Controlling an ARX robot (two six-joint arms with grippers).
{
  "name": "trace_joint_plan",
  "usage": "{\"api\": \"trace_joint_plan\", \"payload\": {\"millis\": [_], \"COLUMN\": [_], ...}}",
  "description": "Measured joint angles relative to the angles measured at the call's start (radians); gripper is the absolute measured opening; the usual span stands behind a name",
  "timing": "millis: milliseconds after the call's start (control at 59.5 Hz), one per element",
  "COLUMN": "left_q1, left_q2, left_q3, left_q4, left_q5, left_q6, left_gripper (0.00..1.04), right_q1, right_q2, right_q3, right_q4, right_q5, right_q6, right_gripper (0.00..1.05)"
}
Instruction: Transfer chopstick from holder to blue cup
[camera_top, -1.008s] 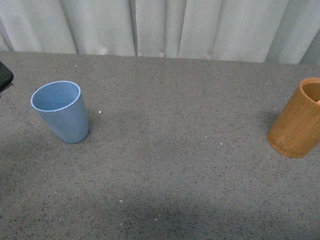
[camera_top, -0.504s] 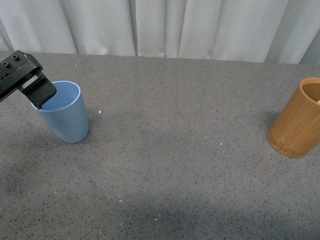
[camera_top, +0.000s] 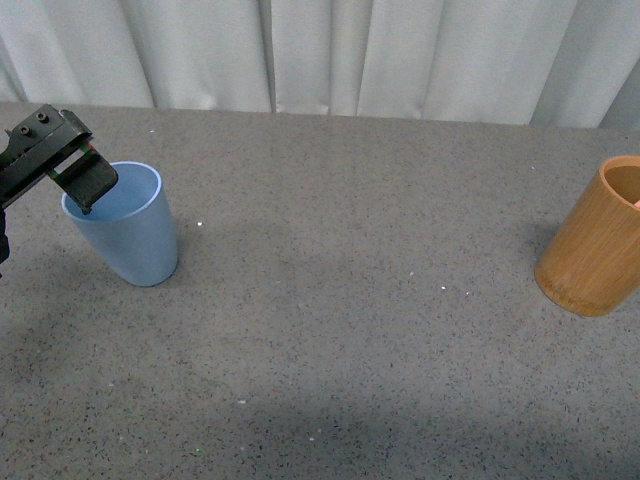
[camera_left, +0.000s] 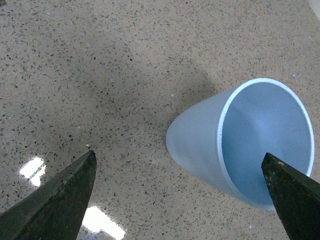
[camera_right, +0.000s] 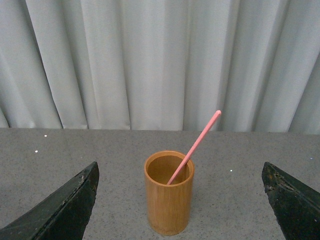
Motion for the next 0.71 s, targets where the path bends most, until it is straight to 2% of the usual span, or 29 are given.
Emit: {"api": "trace_joint_plan", "payload": {"millis": [706], "left_q1": [0.01], "left_q2": [0.062], "left_q3": [0.024], "left_q4": [0.008], "left_q5": [0.002], "left_q6": [-0.023], "left_gripper": [0.98], "right_q1": [0.0], "right_q2": [0.0], "right_q3": [0.0], "right_q4": [0.0], "right_q5": [0.0], "right_q6": [0.0], "right_gripper": [0.95]}}
